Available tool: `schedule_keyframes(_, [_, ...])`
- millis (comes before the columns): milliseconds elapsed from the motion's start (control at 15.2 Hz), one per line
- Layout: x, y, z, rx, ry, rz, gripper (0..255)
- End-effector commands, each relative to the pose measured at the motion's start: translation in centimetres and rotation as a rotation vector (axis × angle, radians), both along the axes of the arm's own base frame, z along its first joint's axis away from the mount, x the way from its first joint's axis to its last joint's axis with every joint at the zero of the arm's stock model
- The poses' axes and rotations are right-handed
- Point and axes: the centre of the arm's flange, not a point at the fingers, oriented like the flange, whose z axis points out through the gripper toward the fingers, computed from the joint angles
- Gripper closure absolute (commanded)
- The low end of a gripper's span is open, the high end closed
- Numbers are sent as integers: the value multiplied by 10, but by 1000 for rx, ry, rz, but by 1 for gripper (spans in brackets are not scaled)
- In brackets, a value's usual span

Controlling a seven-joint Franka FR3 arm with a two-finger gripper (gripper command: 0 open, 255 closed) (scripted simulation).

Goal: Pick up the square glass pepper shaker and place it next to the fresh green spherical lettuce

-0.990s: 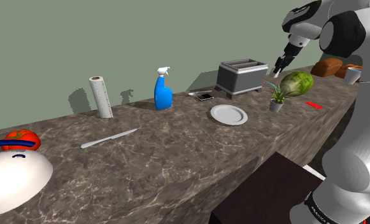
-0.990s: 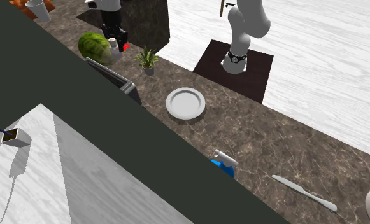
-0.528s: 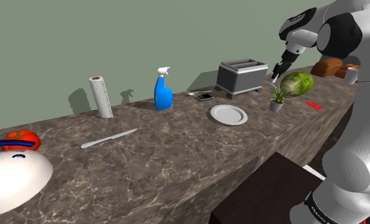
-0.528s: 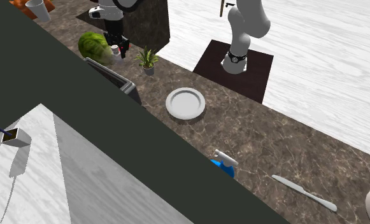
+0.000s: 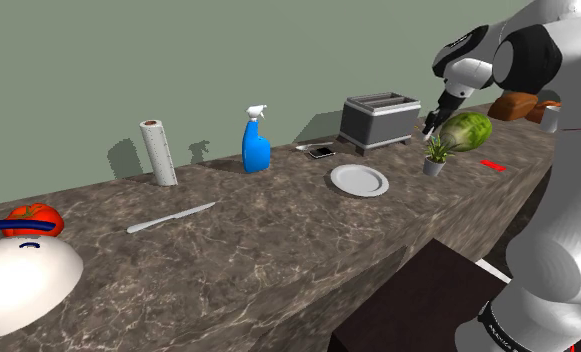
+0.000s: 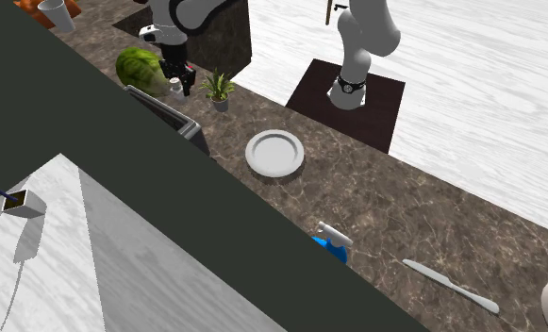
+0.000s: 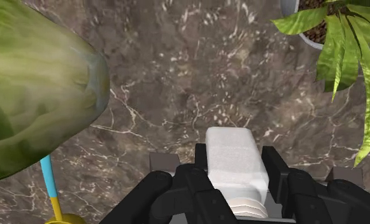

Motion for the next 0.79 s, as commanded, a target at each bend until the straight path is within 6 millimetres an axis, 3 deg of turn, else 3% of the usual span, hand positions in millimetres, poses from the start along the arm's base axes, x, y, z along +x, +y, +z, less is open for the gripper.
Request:
schedule_keyframes(0, [1,0,-10,0,0,0,255])
schedule_keyframes(726, [1,0,-70,0,0,0,255])
